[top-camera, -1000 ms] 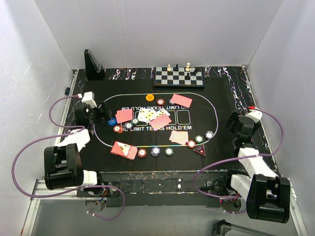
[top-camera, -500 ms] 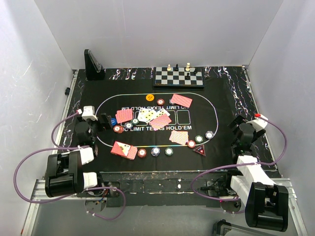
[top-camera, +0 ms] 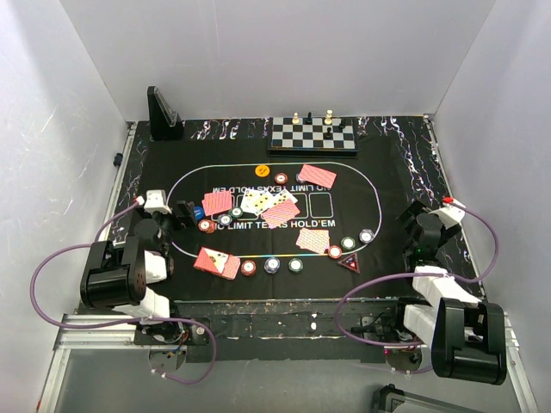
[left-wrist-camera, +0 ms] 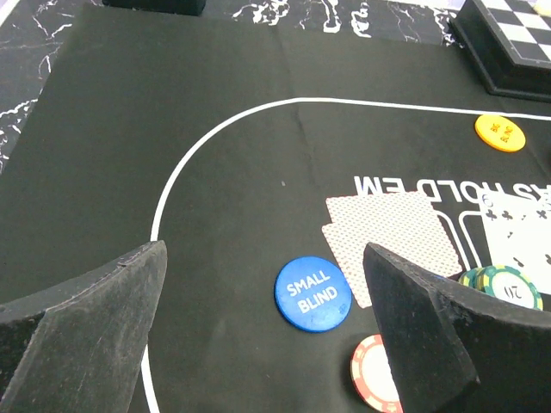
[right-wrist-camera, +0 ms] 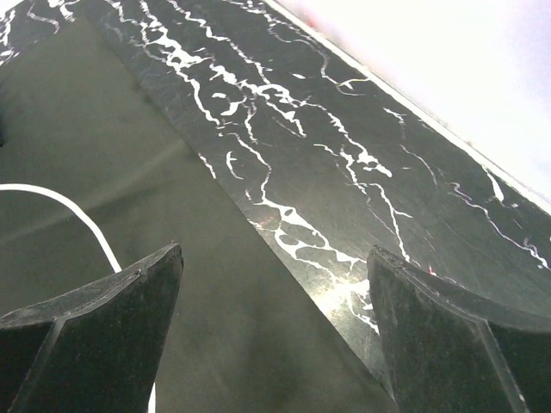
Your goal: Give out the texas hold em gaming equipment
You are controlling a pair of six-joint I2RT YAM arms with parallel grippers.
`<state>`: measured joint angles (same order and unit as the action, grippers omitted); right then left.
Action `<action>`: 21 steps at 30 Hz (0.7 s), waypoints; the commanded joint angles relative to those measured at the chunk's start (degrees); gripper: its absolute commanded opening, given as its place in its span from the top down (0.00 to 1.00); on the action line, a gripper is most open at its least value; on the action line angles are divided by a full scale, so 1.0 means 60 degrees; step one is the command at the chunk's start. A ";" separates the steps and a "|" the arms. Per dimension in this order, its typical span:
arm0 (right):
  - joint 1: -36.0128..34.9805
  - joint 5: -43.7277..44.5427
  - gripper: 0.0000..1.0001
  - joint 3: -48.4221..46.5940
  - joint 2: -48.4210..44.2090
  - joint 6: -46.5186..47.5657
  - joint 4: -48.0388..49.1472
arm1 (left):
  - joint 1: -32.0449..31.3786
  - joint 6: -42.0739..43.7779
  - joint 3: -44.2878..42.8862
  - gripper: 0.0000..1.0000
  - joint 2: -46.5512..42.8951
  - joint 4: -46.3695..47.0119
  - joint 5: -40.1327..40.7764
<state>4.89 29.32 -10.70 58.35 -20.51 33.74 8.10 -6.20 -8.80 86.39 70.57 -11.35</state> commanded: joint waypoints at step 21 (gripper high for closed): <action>-0.0799 -0.2206 0.05 -0.0615 0.3020 0.2350 0.4055 | -0.0397 0.0564 -0.1316 0.02 -0.0204 -0.2046 0.0148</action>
<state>0.21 14.90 -6.35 76.20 -7.44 66.17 7.44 -5.54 -12.93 86.41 66.35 -11.25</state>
